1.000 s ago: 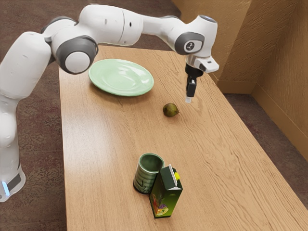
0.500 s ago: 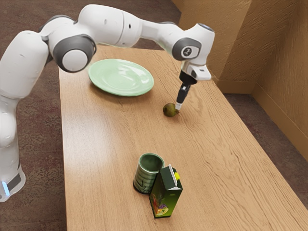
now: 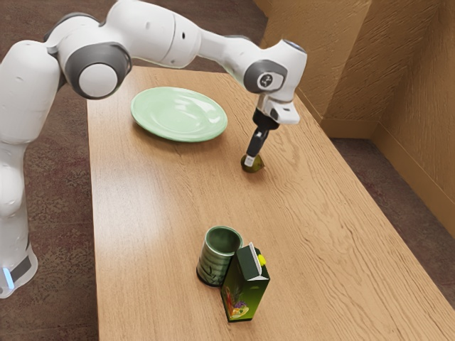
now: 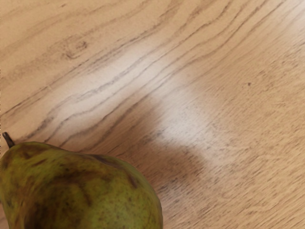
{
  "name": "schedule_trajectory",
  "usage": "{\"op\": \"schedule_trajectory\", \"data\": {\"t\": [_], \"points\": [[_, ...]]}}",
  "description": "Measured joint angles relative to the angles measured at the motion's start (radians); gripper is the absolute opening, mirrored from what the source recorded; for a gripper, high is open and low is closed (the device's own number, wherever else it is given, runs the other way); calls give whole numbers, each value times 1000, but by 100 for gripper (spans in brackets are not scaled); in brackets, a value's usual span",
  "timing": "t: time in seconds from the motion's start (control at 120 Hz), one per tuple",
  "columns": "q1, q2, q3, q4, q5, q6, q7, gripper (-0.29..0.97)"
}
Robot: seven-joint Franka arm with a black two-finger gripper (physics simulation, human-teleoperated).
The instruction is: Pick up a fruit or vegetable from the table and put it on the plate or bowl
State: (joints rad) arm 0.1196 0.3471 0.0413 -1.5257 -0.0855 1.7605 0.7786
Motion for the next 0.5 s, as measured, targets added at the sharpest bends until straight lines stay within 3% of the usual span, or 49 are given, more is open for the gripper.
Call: {"op": "schedule_trajectory", "data": {"t": [0.5], "points": [[18,28,2,0,19,48,5,68]]}}
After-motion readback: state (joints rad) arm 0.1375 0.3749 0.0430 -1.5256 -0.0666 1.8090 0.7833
